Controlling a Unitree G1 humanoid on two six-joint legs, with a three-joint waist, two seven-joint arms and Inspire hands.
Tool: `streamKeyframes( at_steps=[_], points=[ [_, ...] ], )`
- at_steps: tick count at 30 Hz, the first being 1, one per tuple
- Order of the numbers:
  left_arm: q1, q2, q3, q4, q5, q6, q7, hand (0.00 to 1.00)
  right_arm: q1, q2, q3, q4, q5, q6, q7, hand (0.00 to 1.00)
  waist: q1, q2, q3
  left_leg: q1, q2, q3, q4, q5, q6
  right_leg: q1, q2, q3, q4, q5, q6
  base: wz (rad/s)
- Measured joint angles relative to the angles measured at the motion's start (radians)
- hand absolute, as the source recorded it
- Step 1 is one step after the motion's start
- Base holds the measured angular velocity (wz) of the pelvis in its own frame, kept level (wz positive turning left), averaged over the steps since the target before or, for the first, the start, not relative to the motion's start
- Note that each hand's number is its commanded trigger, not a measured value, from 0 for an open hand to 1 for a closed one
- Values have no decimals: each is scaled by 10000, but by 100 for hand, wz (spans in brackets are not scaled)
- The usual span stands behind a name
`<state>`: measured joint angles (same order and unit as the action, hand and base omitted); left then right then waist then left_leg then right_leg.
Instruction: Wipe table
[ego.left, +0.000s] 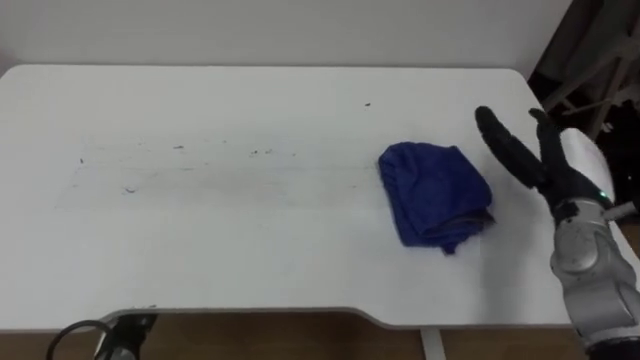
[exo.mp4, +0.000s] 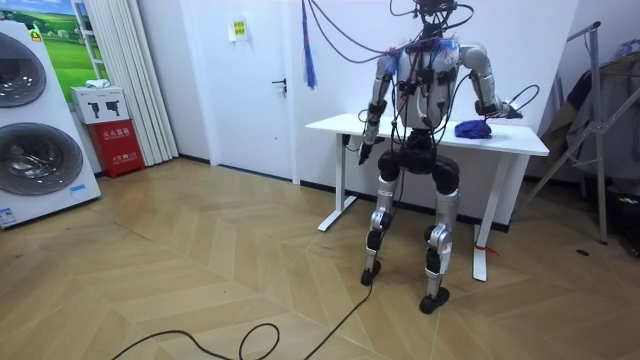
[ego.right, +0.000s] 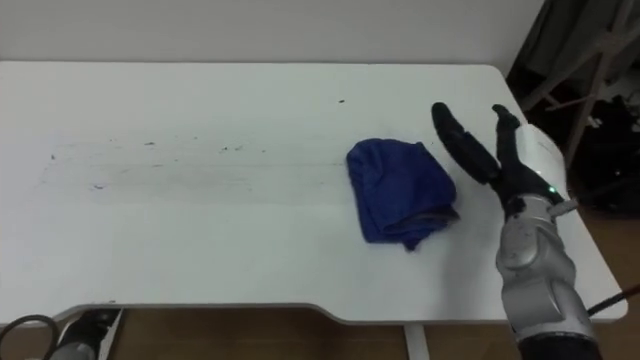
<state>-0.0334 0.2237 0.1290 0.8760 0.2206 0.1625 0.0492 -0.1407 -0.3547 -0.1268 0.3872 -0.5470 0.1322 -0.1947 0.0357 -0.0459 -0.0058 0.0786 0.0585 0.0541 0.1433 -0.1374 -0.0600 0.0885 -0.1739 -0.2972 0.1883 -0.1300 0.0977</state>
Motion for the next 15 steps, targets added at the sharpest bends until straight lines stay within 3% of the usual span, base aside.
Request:
streamKeyframes(
  at_steps=[3,8,12,15],
  points=[
    [91,27,385,-27,140,1,1,0,224,-83,-763,9,84,3,-323,0,-263,-9,2,42,1,143,2,-9,11,-7,-5,91,-3,0,0,-9],
    [358,101,1035,-197,146,16,-5,0,472,-549,-1830,24,923,11,-459,0,-599,-50,17,50,21,391,-1,-63,10,-188,4,325,51,-4,7,-15],
    [644,334,1479,-344,176,23,-235,0,759,-744,-2830,834,1277,53,-704,0,-779,-168,-3,132,39,538,1,-142,19,-214,21,486,92,-4,8,-11],
    [784,575,1509,-368,182,103,-341,0,1019,-956,-3013,1720,1809,229,-941,0,-866,-240,-23,201,47,638,13,-204,28,-217,23,570,131,-17,27,-10]
  ],
)
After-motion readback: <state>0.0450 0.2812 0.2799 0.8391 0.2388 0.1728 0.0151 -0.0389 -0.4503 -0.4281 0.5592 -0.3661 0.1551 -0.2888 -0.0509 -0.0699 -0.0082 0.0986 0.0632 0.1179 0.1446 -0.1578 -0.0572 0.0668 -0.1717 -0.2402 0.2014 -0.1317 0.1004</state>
